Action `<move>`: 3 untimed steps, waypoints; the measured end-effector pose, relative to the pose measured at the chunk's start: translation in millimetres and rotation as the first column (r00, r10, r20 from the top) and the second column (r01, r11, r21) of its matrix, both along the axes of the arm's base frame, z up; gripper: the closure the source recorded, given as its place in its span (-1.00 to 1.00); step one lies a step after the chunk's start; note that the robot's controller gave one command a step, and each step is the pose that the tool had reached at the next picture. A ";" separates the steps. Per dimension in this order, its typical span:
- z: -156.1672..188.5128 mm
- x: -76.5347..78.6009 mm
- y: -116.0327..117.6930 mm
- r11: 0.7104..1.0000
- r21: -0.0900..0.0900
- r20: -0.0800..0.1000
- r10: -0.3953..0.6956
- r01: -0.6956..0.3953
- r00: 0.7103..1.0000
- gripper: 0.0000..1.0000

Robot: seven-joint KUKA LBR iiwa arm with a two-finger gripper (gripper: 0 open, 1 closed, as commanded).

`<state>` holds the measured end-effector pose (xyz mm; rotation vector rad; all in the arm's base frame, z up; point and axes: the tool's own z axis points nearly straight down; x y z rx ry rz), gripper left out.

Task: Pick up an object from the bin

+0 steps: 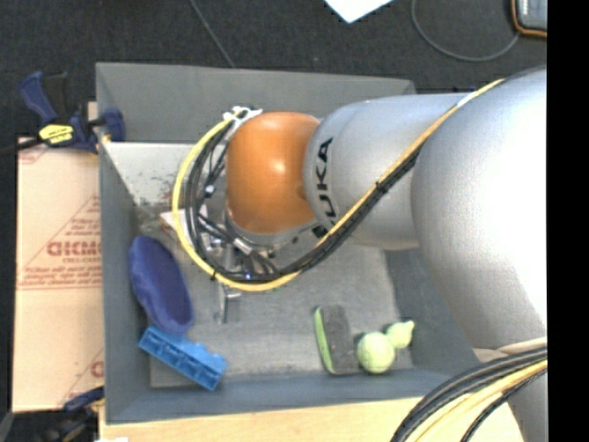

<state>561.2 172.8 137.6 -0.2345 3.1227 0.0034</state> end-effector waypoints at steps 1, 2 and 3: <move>-37.4 82.5 -66.2 0.987 -0.004 0.000 -0.160 0.160 0.987 -1.00; -65.9 92.7 -22.2 0.993 0.006 0.007 -0.121 0.121 0.993 -1.00; -62.5 90.4 -61.6 0.997 -0.001 0.018 -0.079 0.079 0.997 1.00</move>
Offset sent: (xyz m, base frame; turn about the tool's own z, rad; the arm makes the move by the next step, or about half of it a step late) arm 0.0907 -0.0214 -0.0676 0.1244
